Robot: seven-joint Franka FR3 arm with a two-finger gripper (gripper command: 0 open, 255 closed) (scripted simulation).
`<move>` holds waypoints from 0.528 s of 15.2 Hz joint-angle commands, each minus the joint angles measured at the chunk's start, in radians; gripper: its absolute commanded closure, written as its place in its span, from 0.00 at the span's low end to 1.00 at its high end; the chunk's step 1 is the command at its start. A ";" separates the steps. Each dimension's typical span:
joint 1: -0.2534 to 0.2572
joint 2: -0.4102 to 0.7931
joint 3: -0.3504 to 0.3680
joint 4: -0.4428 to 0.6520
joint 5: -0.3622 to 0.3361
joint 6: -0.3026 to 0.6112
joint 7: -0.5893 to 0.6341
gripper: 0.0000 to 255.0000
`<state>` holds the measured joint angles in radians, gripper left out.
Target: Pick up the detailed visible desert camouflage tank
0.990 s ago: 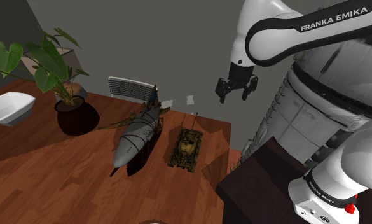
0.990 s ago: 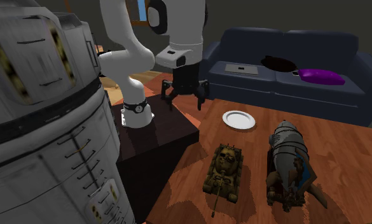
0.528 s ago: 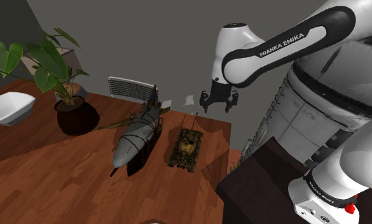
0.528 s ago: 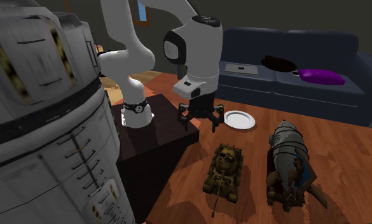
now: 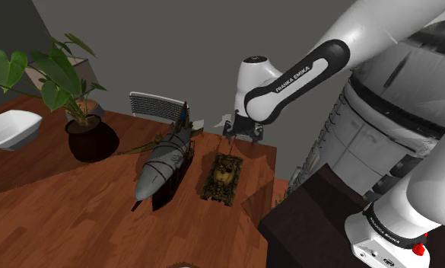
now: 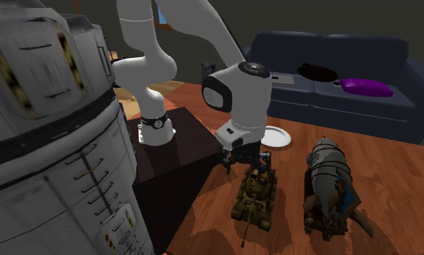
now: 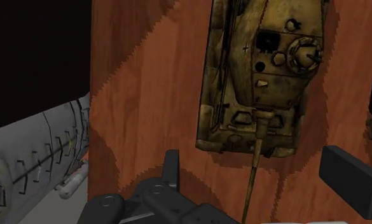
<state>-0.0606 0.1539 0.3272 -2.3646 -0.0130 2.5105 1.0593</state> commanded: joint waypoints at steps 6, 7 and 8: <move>0.056 0.256 -0.062 0.165 -0.082 0.094 0.180 0.00; 0.059 0.268 -0.065 0.166 -0.087 0.105 0.182 0.00; 0.061 0.280 -0.069 0.167 -0.091 0.115 0.185 0.00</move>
<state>-0.0042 0.4175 0.2630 -2.2018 -0.0984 2.6127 1.2371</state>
